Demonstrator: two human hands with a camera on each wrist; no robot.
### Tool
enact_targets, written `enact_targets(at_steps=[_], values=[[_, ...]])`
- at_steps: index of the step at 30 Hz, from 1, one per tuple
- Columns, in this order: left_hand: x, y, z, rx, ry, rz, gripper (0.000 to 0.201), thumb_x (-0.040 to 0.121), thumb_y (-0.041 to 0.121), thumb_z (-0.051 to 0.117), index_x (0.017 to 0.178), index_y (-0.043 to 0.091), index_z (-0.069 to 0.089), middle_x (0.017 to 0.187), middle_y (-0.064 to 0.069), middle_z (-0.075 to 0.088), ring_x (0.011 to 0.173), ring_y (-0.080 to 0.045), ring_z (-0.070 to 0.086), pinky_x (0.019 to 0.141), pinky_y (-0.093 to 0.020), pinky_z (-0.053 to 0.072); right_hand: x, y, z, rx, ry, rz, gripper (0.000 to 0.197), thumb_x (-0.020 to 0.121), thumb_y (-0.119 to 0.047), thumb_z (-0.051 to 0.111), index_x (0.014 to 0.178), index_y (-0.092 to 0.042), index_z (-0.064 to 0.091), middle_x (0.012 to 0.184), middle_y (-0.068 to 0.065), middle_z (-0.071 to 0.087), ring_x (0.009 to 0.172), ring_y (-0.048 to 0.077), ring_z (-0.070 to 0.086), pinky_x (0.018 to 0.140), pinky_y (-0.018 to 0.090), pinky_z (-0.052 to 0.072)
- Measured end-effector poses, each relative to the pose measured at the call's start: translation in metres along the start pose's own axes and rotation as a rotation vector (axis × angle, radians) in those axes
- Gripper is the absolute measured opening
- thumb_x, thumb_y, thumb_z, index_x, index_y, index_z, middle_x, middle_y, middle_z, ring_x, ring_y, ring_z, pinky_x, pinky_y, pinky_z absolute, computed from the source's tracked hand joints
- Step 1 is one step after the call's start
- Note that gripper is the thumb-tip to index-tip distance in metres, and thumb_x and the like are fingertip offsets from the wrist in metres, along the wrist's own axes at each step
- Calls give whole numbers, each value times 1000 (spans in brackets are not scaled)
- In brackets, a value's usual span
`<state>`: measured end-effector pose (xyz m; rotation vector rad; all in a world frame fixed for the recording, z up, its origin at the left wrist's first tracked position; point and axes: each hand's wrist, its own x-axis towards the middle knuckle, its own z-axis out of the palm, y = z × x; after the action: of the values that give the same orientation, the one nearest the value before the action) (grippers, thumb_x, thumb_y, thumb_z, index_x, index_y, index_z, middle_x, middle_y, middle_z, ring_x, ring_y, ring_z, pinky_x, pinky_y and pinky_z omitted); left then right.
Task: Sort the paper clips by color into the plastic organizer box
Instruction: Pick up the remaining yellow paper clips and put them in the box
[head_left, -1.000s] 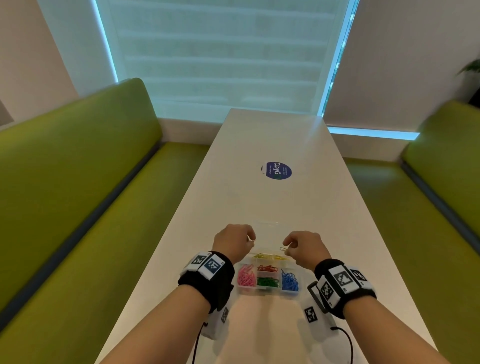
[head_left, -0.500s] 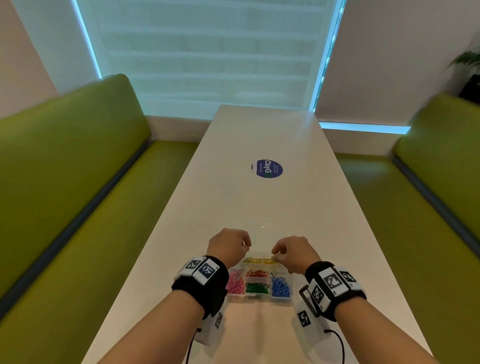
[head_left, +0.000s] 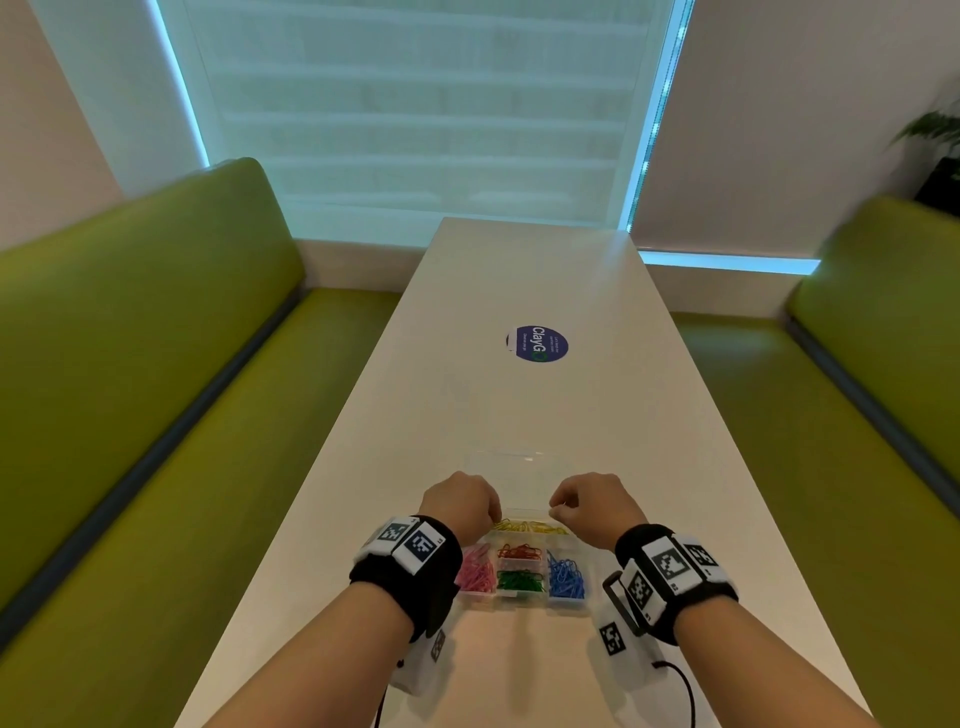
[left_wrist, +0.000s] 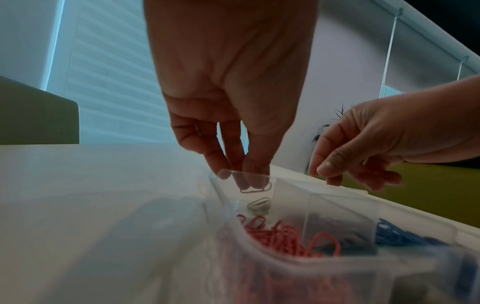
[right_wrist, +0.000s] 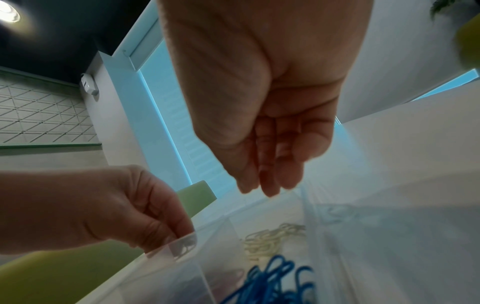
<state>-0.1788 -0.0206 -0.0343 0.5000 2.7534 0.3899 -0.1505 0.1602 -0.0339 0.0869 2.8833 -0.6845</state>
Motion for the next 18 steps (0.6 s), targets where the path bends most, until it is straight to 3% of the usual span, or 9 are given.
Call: enact_targets(at_steps=[4, 10, 14, 16, 18], values=[[2, -5, -1, -45, 17, -19, 25, 91, 15, 54, 109, 21, 70, 117, 2, 67, 108, -18, 61, 92, -32, 52, 2, 4, -2, 18, 10, 13, 19, 90, -25, 58, 100, -16, 71, 106, 1, 69, 100, 15, 61, 90, 31, 51], [11, -16, -5, -311, 219, -202, 26, 91, 24, 58, 114, 14, 64, 120, -4, 63, 113, -20, 57, 96, -30, 46, 13, 14, -6, 95, 82, 125, 19, 89, -23, 58, 102, -16, 70, 111, 1, 68, 104, 17, 60, 92, 28, 47], [17, -23, -5, -392, 140, -323, 42, 91, 24, 61, 129, 9, 52, 131, -11, 55, 122, -24, 51, 100, -28, 40, 21, 25, -2, 202, 28, 245, 30, 88, -24, 61, 116, -13, 61, 119, 7, 60, 105, 22, 58, 93, 35, 50], [20, -23, -4, -409, 82, -335, 48, 90, 23, 63, 132, 7, 48, 133, -11, 53, 125, -23, 49, 100, -27, 39, 23, 29, 1, 224, 0, 273, 35, 89, -25, 61, 121, -12, 57, 122, 9, 58, 96, 20, 56, 88, 34, 52], [22, -21, -3, -439, 54, -335, 52, 88, 23, 65, 134, 8, 46, 134, -12, 52, 124, -24, 49, 99, -27, 41, 24, 29, 4, 254, -10, 290, 37, 90, -25, 60, 124, -11, 54, 123, 10, 57, 89, 18, 54, 72, 30, 54]])
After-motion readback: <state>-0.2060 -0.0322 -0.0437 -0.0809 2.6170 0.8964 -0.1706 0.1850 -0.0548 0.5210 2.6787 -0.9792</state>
